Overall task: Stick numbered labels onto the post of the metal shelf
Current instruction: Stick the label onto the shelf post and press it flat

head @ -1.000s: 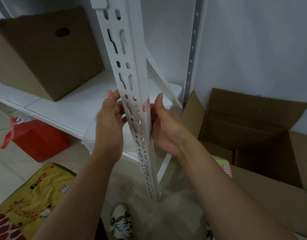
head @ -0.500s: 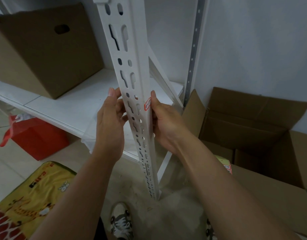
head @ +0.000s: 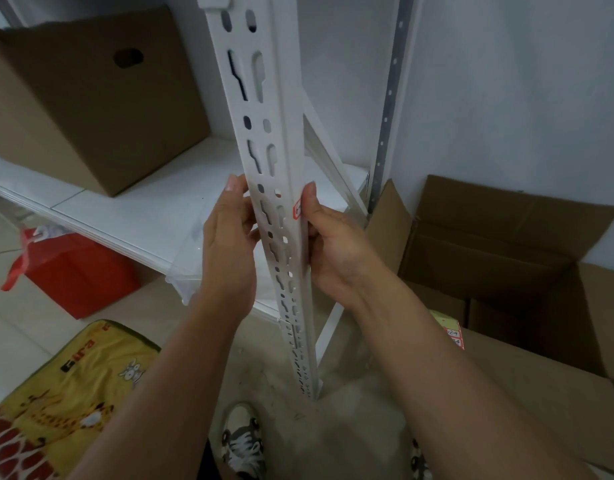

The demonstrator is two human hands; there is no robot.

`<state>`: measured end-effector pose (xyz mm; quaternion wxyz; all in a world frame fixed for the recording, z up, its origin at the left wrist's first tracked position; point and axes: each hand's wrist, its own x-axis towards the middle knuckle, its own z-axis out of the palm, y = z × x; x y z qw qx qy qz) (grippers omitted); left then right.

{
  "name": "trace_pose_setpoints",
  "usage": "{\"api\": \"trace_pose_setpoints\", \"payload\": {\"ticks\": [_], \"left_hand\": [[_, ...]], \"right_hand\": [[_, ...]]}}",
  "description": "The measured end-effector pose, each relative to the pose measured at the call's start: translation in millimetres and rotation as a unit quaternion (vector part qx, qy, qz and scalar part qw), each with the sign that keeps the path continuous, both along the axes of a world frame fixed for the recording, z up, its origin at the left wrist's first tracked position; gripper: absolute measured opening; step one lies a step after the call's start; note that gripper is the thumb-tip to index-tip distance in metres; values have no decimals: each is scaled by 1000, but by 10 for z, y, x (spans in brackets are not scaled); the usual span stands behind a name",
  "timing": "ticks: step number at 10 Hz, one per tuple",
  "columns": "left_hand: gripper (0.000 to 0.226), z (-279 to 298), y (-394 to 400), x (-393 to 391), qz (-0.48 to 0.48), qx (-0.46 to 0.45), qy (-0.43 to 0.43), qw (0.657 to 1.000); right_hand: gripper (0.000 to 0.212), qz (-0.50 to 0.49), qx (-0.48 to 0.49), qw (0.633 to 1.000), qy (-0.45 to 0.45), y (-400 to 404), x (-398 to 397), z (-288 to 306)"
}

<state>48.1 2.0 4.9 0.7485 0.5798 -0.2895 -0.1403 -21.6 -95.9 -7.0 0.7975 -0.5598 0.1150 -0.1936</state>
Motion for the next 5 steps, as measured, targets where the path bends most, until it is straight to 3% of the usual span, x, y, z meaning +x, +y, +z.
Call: {"api": "trace_pose_setpoints", "payload": {"ticks": [3, 5], "left_hand": [[50, -31, -87, -145, 88, 1, 24, 996], [53, -112, -196, -423, 172, -2, -59, 983]], "right_hand": [[79, -114, -129, 983, 59, 157, -9, 7], [51, -228, -127, 964, 53, 244, -152, 112]]}}
